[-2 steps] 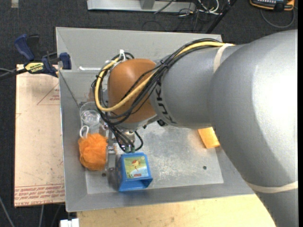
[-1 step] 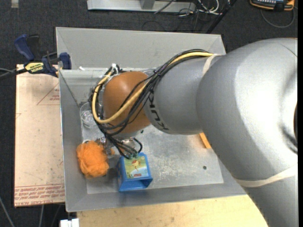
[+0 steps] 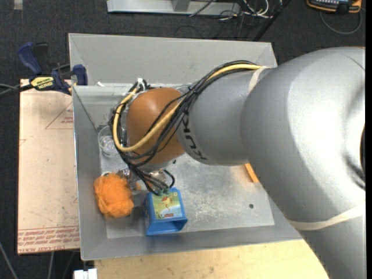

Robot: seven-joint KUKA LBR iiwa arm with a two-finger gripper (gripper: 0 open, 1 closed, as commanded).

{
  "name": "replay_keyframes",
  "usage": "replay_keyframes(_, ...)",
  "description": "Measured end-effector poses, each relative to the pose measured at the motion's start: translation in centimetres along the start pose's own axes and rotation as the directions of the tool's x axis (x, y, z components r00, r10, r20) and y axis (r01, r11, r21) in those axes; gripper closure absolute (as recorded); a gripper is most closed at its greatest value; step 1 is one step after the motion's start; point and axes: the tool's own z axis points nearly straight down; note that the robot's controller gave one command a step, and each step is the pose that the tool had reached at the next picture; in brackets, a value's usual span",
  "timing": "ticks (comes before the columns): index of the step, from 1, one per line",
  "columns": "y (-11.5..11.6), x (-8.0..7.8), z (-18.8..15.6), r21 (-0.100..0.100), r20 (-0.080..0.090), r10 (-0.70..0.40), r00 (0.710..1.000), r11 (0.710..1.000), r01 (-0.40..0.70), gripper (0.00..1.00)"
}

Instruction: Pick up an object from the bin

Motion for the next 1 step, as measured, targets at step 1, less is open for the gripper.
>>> replay_keyframes(1, 0.48, 0.76, -19.85, 0.000, 0.006, -0.017, 1.000, 1.000, 0.017, 1.00)
